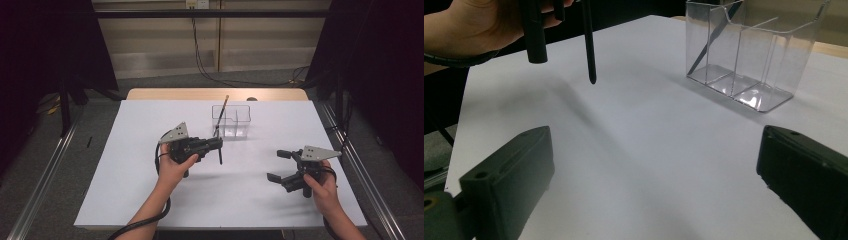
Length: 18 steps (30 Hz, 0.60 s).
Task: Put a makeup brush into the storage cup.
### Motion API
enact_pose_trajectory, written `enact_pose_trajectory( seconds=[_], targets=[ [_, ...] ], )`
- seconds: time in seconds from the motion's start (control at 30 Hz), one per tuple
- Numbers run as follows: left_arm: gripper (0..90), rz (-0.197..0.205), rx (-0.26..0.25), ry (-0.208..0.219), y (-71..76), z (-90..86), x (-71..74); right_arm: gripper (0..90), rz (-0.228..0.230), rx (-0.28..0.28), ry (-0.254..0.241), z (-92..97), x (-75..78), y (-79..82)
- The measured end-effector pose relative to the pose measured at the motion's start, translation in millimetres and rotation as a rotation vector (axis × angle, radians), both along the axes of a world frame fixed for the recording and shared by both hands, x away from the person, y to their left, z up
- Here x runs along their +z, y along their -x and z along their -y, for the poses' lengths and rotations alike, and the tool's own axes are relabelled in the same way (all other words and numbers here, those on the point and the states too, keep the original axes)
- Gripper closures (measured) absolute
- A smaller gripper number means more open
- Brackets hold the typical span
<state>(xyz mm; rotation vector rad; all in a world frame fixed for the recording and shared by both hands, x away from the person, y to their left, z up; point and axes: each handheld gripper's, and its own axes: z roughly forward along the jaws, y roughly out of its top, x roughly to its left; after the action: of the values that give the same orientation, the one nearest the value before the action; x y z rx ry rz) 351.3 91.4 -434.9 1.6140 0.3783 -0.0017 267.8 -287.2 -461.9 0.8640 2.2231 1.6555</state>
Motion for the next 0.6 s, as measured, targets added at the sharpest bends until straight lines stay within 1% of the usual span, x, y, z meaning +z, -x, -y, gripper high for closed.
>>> enact_pose_trajectory(
  seconds=[0.13, 0.47, 0.6],
  targets=[
    [83.8, 0.000, 0.002, -0.006, -0.9, -1.0, 0.7, 1.5, 0.002, -0.011, 0.000, 4.1, -0.1, 2.0],
    [83.7, 0.006, 0.007, -0.002, -2.2, 0.1, 2.7, 1.5, 0.010, -0.025, 0.008, 10.9, -1.2, 6.1],
    [83.7, 0.005, 0.005, -0.005, -3.3, 0.3, 3.2, 1.5, 0.012, -0.033, 0.003, 13.0, -1.9, 7.7]
  ],
)
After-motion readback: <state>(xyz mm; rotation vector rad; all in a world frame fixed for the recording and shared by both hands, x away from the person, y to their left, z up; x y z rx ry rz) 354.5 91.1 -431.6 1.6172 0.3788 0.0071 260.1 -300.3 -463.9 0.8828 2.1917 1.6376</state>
